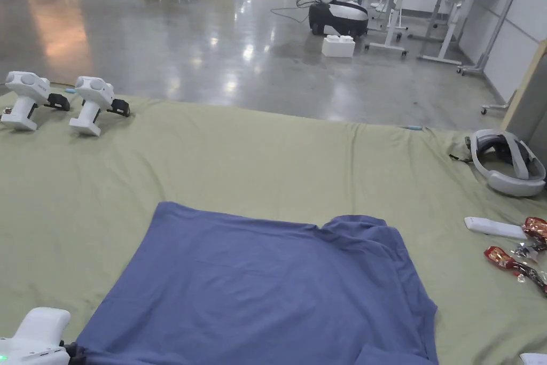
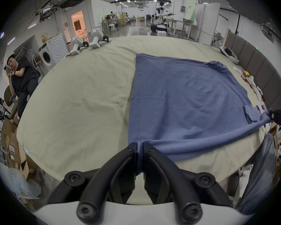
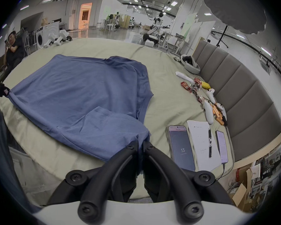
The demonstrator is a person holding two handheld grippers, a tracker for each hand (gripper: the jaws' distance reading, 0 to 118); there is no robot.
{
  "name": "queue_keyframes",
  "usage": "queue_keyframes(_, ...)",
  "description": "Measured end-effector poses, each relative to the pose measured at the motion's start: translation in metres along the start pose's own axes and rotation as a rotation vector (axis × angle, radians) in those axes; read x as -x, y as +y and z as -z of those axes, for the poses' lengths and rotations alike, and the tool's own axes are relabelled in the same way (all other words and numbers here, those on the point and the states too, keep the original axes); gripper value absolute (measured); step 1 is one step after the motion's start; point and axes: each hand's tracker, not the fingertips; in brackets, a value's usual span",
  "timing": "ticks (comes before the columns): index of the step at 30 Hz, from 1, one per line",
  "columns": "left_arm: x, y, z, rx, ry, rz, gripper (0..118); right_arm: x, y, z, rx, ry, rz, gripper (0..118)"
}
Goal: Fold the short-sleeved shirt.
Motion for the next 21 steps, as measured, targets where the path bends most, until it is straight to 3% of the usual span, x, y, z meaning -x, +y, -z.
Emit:
queue_keyframes(1,-0.001,0.000,-0.003,0.006,0.005,0.006,22,-0.001,0.001,-0.001,0.000,0.000,0.004,25)
queue_keyframes(3,-0.001,-0.001,-0.011,0.010,0.028,0.018,50,-0.003,0.007,-0.004,-0.010,-0.013,0.019,49)
queue_keyframes(5,0.003,-0.001,-0.018,-0.002,0.033,0.005,65,-0.009,0.012,-0.008,-0.036,0.004,0.059,57)
queue_keyframes(10,0.010,-0.001,-0.027,-0.101,-0.004,-0.105,65,-0.007,0.032,-0.013,-0.143,0.048,0.123,58)
queue_keyframes(16,-0.025,0.019,-0.043,-0.273,-0.044,-0.105,65,0.019,0.062,-0.012,-0.317,0.060,0.159,58)
queue_keyframes(21,-0.049,0.037,-0.037,-0.429,-0.059,-0.091,64,0.037,0.089,-0.022,-0.499,0.057,0.259,50)
